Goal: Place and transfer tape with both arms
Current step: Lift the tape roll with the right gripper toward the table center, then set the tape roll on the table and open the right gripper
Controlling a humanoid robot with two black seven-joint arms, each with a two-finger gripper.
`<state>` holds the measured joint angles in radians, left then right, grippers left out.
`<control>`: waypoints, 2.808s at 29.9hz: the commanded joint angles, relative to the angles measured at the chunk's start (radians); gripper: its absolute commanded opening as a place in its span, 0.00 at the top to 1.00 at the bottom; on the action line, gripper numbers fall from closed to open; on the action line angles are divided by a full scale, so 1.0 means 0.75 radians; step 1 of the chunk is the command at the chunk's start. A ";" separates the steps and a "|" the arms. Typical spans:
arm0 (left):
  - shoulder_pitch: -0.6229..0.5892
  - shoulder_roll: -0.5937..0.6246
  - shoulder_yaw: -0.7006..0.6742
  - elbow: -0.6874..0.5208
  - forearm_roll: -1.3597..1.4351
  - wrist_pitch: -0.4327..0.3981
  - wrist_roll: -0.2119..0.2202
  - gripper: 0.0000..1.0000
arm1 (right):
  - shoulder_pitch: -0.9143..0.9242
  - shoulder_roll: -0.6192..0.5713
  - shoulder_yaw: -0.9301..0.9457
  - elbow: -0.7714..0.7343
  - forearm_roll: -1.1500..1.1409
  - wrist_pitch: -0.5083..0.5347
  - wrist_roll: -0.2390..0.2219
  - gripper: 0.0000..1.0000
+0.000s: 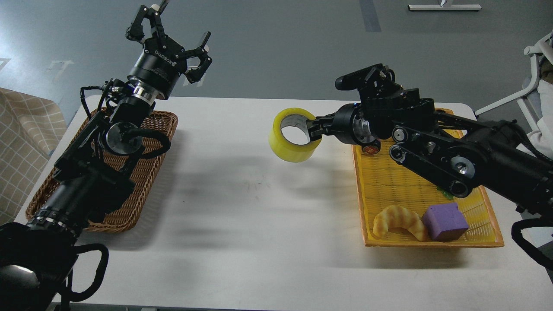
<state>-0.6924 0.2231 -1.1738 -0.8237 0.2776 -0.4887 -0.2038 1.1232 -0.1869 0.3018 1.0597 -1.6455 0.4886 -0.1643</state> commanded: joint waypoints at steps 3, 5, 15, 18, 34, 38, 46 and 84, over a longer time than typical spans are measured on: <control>0.001 -0.007 -0.002 0.000 0.000 0.000 -0.004 0.02 | -0.021 0.090 -0.061 -0.065 -0.005 0.000 -0.002 0.94; 0.001 -0.009 -0.002 0.000 0.000 0.000 -0.004 0.02 | -0.021 0.138 -0.067 -0.104 -0.005 0.000 0.000 0.94; 0.001 -0.013 -0.002 -0.002 0.002 0.000 -0.004 0.02 | -0.023 0.233 -0.132 -0.167 -0.011 0.000 0.000 0.94; 0.001 -0.013 -0.002 -0.002 0.000 0.000 -0.004 0.02 | -0.043 0.243 -0.136 -0.169 -0.011 0.000 0.000 0.92; 0.001 -0.013 0.000 -0.002 0.000 0.000 -0.002 0.02 | -0.052 0.249 -0.167 -0.204 -0.013 0.000 0.000 0.90; 0.001 -0.013 0.000 -0.002 0.000 0.000 -0.004 0.02 | -0.052 0.249 -0.171 -0.208 -0.013 0.000 0.002 0.85; 0.001 -0.011 0.000 -0.002 0.000 0.000 -0.002 0.02 | -0.052 0.249 -0.171 -0.208 -0.011 0.000 0.002 0.79; -0.003 -0.007 -0.004 -0.002 0.000 0.000 -0.006 0.02 | -0.058 0.112 -0.079 -0.106 0.014 0.000 0.006 0.04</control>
<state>-0.6919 0.2162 -1.1751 -0.8253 0.2776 -0.4887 -0.2086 1.0807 -0.0536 0.2137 0.9377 -1.6366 0.4887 -0.1612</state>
